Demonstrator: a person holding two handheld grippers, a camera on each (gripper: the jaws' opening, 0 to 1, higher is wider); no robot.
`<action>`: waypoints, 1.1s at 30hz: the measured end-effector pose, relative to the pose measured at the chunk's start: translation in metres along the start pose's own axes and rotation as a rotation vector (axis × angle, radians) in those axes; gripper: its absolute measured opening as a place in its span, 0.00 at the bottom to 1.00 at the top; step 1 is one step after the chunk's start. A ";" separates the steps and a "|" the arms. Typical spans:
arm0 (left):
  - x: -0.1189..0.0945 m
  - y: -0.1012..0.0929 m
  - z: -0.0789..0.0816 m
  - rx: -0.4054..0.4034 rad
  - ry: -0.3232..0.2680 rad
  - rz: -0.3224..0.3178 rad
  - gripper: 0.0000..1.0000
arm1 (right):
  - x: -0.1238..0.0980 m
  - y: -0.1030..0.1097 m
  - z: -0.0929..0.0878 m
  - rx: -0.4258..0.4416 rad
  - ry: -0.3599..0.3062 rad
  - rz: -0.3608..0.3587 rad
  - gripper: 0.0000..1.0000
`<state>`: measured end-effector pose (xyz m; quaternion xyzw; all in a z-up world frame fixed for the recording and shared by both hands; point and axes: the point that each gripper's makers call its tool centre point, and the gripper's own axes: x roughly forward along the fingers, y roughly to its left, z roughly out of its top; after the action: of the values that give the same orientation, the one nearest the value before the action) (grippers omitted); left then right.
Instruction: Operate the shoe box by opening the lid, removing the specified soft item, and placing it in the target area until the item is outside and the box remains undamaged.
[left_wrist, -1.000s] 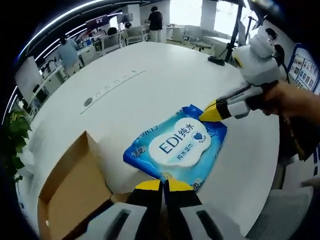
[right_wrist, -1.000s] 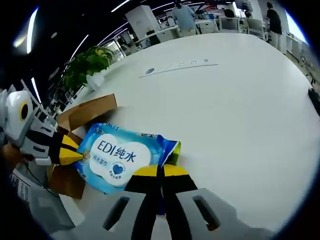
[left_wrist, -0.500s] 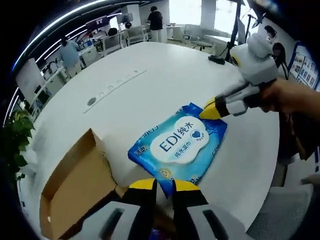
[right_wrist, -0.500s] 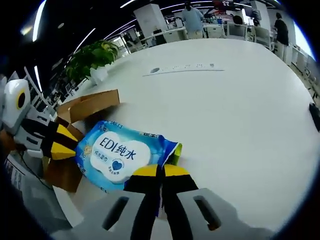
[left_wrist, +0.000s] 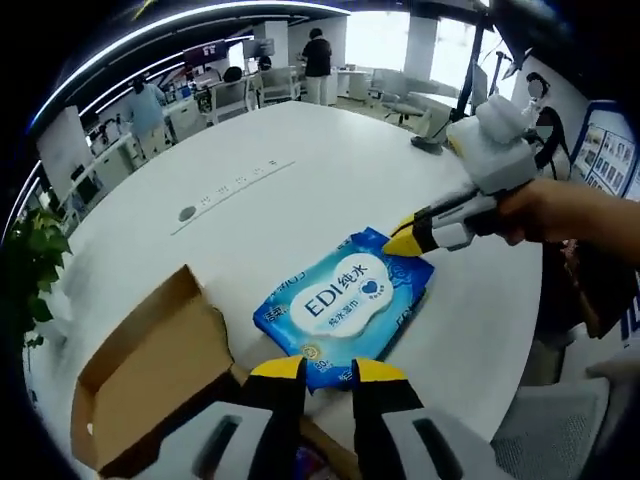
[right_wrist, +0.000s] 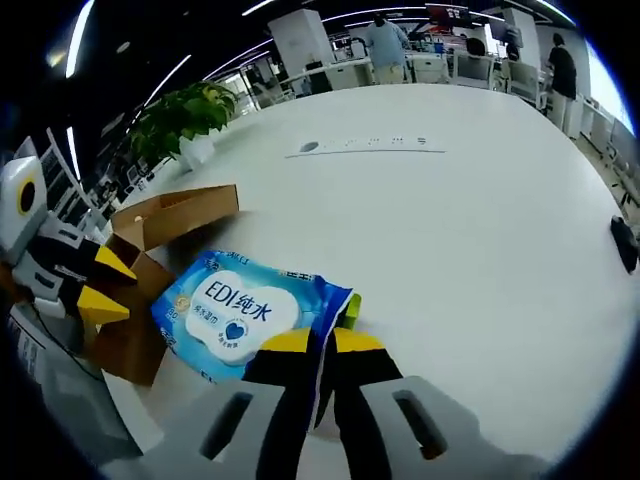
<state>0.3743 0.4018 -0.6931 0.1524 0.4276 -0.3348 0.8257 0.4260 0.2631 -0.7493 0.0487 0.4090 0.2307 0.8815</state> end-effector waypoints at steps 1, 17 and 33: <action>-0.002 0.000 0.000 -0.003 -0.006 -0.001 0.19 | -0.002 0.000 0.001 -0.004 -0.002 -0.003 0.06; -0.032 0.006 -0.001 -0.054 -0.068 -0.033 0.25 | -0.030 0.018 0.013 -0.136 0.017 -0.008 0.18; -0.057 0.034 -0.024 -0.104 -0.098 -0.017 0.28 | -0.049 0.068 0.031 -0.248 0.001 0.039 0.24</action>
<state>0.3596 0.4632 -0.6620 0.0891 0.4049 -0.3262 0.8495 0.3970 0.3047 -0.6764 -0.0531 0.3768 0.2967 0.8759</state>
